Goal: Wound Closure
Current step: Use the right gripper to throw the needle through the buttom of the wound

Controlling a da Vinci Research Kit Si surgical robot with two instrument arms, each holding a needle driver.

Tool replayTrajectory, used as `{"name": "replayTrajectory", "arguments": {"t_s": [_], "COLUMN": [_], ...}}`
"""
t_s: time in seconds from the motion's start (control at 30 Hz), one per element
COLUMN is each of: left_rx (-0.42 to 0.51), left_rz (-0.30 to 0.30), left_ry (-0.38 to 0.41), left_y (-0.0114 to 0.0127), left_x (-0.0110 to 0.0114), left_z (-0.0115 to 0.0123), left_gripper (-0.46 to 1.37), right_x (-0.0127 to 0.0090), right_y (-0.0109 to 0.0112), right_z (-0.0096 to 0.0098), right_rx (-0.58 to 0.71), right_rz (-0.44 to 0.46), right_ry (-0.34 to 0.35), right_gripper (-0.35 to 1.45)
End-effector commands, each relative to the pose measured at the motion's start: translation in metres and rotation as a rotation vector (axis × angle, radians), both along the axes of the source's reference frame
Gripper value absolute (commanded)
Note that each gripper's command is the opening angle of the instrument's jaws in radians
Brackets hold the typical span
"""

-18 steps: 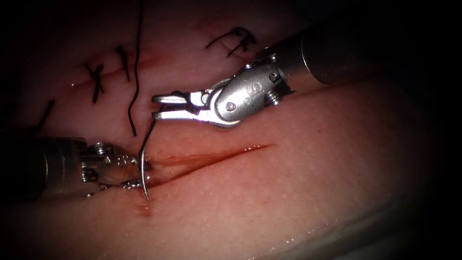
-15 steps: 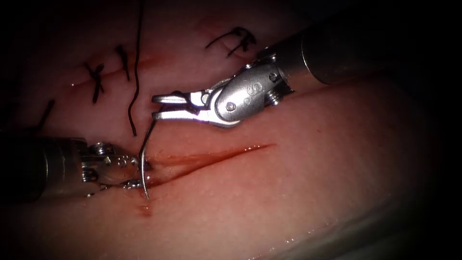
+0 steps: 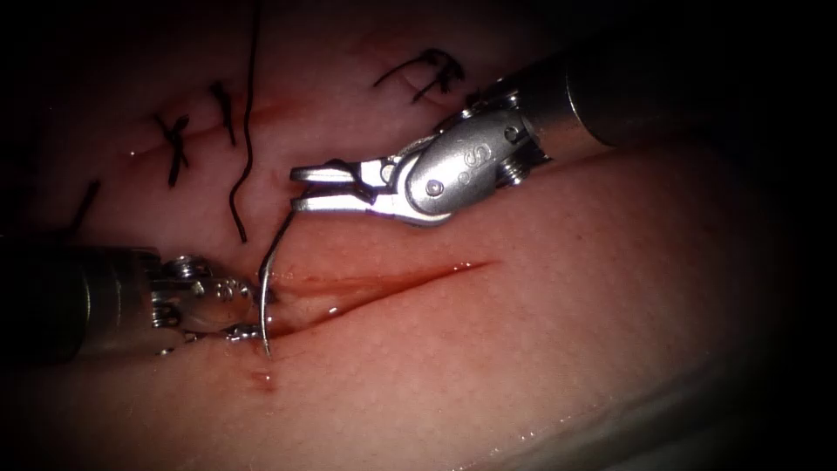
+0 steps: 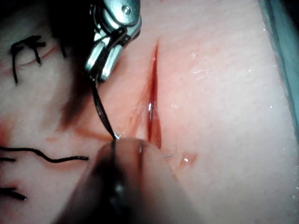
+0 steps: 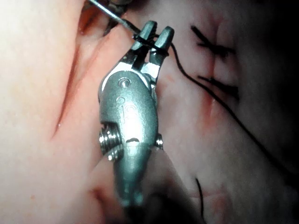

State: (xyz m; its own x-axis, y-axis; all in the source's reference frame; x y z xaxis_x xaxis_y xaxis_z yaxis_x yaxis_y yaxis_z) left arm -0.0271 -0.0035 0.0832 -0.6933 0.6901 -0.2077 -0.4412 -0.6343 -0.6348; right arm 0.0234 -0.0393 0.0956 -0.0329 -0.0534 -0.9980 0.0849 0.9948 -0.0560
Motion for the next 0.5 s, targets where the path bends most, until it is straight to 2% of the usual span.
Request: {"name": "replayTrajectory", "arguments": {"t_s": [0.03, 0.2, 0.5], "left_rx": [-0.006, -0.003, -0.003], "left_rz": [0.000, -0.003, -0.001], "left_ry": [0.004, 0.004, 0.002], "left_y": [0.0000, 0.0001, 0.0001], "left_x": [-0.0001, -0.0001, 0.0000], "left_z": [0.0001, 0.0002, 0.0002], "left_gripper": [1.13, 1.21, 1.23], "right_x": [-0.0001, -0.0001, -0.0006], "right_y": [0.0001, 0.0002, 0.0004], "right_z": [-0.0003, -0.0009, -0.0009], "right_rx": [-0.008, -0.044, -0.107], "right_rz": [0.009, 0.012, 0.011], "right_ry": [0.004, 0.008, 0.011], "right_gripper": [-0.35, -0.35, -0.35]}}
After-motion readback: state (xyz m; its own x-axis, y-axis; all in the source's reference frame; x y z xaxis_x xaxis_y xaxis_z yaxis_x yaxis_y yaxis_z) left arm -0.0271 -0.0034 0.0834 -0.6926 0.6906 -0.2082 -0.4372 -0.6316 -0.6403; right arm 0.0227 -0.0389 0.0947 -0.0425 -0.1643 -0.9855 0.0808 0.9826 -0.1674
